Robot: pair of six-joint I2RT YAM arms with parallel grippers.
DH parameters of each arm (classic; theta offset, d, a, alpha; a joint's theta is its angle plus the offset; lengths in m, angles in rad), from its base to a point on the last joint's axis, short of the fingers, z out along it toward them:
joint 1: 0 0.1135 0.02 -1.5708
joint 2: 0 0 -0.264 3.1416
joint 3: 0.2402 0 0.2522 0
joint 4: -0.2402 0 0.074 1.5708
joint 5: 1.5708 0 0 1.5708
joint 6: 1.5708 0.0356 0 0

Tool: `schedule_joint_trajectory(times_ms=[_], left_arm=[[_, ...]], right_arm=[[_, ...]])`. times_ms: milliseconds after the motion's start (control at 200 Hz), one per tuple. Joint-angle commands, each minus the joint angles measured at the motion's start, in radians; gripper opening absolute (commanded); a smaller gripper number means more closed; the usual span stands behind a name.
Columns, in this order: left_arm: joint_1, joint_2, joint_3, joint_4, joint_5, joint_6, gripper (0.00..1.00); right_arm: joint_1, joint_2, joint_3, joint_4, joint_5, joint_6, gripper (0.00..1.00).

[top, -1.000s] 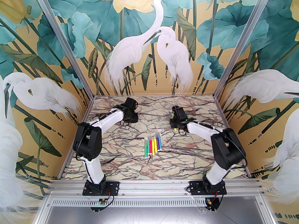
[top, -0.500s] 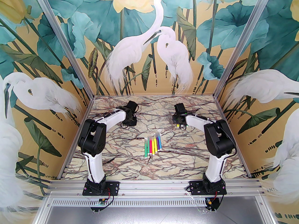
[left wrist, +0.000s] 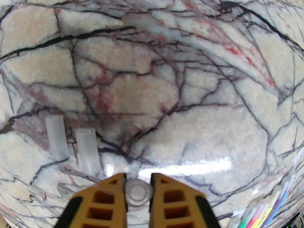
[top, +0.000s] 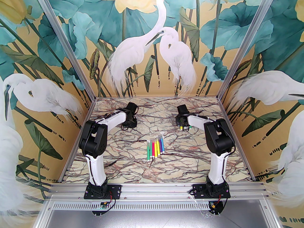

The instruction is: Open the pen caps

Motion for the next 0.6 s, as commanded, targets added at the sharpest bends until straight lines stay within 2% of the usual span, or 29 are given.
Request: schedule_joint_trajectory(times_ms=[0, 590], left_arm=[[0.014, 0.028, -0.022, 0.022, -0.004, 0.006, 0.11], [0.027, 0.063, -0.029, 0.027, -0.010, 0.010, 0.20]], right_arm=[[-0.008, 0.021, 0.025, -0.003, 0.023, 0.023, 0.05], [-0.014, 0.053, 0.048, -0.022, 0.039, -0.008, 0.17]])
